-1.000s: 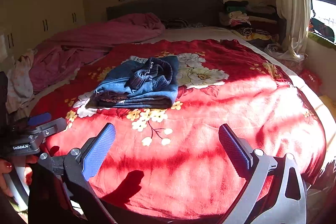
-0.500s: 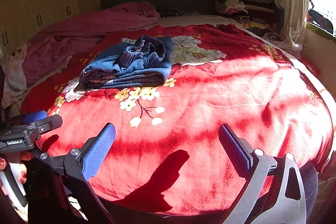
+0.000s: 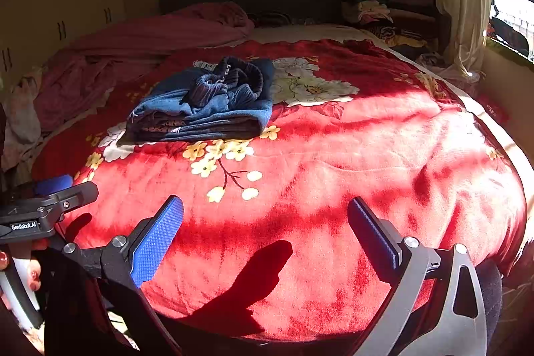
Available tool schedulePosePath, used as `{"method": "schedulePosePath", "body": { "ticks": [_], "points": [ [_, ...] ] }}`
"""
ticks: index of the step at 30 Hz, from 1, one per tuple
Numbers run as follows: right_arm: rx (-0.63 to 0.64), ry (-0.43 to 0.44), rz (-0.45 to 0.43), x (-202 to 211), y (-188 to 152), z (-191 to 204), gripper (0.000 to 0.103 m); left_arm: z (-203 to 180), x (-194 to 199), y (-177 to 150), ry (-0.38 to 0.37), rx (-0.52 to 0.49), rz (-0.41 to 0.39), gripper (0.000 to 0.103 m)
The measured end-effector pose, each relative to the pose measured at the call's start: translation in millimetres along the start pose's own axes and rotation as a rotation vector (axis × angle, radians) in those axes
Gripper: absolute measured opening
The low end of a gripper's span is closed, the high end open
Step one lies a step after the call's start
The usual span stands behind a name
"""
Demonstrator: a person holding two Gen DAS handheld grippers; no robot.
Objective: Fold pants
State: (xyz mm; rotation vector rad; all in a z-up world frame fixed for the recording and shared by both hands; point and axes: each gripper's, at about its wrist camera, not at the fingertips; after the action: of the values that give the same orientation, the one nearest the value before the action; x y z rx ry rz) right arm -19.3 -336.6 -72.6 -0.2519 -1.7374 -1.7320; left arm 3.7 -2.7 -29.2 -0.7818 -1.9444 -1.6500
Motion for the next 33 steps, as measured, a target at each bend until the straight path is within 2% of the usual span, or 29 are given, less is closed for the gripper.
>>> {"method": "schedulePosePath", "body": {
  "ticks": [33],
  "points": [
    [0.010,0.004,0.004,1.6,1.0,4.3,0.098,-0.2,1.9,0.3,0.044,-0.002,0.025,0.093]
  ]
}}
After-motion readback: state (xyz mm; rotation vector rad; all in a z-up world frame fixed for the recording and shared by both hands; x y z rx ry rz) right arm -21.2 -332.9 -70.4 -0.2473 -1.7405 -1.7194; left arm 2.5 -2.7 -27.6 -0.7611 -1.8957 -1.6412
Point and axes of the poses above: each gripper's, at about its wrist camera, not at the fingertips, and x roughly against the way its jaws point, z to its left, y to its top
